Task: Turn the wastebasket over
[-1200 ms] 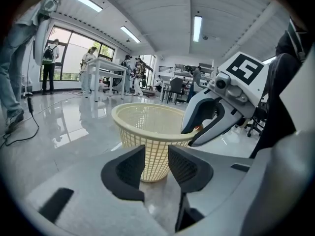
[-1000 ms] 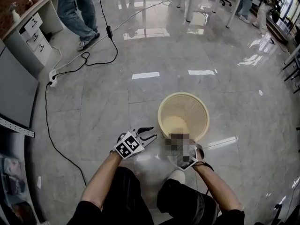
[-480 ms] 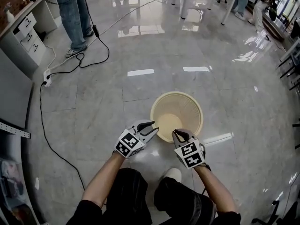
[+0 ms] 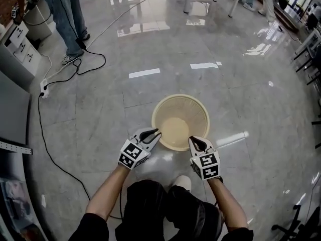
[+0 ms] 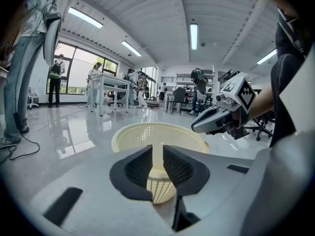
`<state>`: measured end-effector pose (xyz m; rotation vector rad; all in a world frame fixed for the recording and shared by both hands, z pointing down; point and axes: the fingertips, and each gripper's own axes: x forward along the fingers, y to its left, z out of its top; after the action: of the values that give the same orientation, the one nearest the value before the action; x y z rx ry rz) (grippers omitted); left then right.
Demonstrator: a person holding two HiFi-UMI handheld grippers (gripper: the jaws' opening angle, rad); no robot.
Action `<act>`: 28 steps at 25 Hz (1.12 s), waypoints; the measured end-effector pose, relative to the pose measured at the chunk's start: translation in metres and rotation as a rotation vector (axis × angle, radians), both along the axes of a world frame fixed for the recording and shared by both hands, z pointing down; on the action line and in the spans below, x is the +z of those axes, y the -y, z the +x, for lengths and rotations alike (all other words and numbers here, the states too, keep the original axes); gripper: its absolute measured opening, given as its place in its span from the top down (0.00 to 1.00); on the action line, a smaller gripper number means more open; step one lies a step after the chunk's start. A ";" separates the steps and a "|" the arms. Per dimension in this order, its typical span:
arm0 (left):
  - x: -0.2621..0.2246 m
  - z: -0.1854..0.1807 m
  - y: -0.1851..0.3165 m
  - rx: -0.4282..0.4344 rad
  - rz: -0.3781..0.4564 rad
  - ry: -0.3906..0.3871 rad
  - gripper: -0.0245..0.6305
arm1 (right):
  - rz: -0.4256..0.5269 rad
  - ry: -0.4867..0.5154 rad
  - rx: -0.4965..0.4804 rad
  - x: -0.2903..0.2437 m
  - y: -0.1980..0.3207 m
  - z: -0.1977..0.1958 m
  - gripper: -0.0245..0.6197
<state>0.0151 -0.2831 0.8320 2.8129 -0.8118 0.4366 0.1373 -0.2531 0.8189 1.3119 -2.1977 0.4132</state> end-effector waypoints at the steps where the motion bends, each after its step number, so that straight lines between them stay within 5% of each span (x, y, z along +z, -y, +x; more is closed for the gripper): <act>1: -0.013 0.002 0.006 -0.007 0.017 -0.006 0.88 | 0.015 0.008 0.019 -0.012 0.005 0.007 0.93; 3: -0.041 0.007 0.017 -0.018 0.047 -0.017 0.95 | 0.033 0.003 0.052 -0.037 0.013 0.019 0.93; 12: -0.206 0.025 -0.004 -0.026 0.013 -0.009 0.95 | 0.059 0.045 0.106 -0.216 0.009 0.035 0.93; 23: -0.525 -0.009 -0.084 -0.081 0.013 -0.033 0.95 | 0.107 0.076 0.199 -0.525 -0.077 0.001 0.93; 28: -0.626 -0.026 -0.119 -0.112 0.020 -0.074 0.95 | 0.162 0.095 0.246 -0.626 -0.115 -0.024 0.94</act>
<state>-0.0107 -0.1638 0.2060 2.7661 -0.9565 0.3075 0.1136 -0.1380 0.1934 1.6914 -2.1914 0.4034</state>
